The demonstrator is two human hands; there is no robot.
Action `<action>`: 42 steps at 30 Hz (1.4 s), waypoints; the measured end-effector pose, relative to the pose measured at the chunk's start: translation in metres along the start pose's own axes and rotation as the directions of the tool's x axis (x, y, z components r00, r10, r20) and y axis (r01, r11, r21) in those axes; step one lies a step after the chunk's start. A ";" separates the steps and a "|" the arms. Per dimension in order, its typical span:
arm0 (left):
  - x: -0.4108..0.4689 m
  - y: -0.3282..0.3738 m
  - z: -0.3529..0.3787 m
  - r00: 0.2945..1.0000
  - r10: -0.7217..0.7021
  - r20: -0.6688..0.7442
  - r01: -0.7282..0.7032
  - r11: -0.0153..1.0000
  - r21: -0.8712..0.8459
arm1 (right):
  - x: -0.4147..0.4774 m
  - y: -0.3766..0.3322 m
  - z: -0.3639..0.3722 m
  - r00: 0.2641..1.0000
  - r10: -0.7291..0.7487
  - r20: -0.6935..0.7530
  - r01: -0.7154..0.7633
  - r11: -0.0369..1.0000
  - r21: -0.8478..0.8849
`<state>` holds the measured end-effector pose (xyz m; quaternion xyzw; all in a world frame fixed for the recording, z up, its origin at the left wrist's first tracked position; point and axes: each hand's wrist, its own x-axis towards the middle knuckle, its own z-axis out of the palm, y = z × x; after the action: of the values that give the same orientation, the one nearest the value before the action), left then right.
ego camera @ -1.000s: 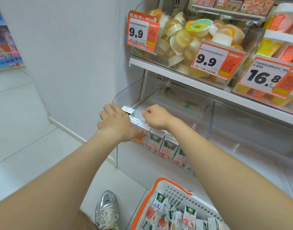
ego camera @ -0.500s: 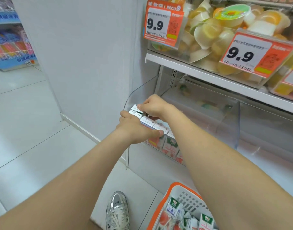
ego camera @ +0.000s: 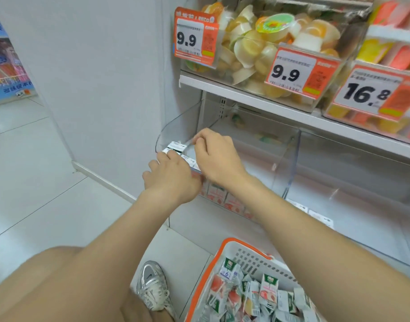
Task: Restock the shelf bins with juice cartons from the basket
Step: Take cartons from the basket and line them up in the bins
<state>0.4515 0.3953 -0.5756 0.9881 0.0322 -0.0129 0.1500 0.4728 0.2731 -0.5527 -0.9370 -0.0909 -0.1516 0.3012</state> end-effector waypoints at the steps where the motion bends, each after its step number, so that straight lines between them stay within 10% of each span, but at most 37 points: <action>1: -0.013 0.004 0.000 0.999 0.052 -0.014 -0.052 0.998 0.027 | -0.025 -0.002 -0.013 0.998 -0.046 -0.033 0.047 0.999 0.013; 7: -0.095 0.028 0.028 0.818 0.413 0.400 -0.468 0.883 0.047 | -0.177 0.019 -0.069 0.962 0.027 0.273 0.039 0.971 -0.235; 15: -0.160 0.071 0.127 0.570 0.388 0.724 -0.673 0.726 0.140 | -0.283 0.129 -0.060 0.788 0.372 0.490 -0.238 0.919 -0.314; 22: -0.138 0.084 0.195 0.560 0.327 0.761 -0.664 0.727 0.176 | -0.317 0.188 -0.009 0.584 0.392 0.711 -0.284 0.919 -0.273; 27: -0.114 0.075 0.239 0.670 0.289 0.684 -0.573 0.787 0.228 | -0.344 0.211 0.046 0.427 0.340 0.838 -0.051 0.934 -0.353; 33: -0.094 0.060 0.271 0.680 0.191 0.708 -0.531 0.794 0.296 | -0.356 0.205 0.088 0.455 0.295 0.840 0.164 0.900 -0.404; 42: -0.100 0.074 0.257 0.597 0.272 0.754 -0.709 0.620 0.337 | -0.322 0.222 0.028 0.473 0.411 0.779 -0.530 0.839 -0.120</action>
<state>0.3529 0.2428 -0.7955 0.8771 -0.3188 -0.3119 -0.1782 0.2352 0.0862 -0.8030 -0.8716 0.0388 0.3655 0.3245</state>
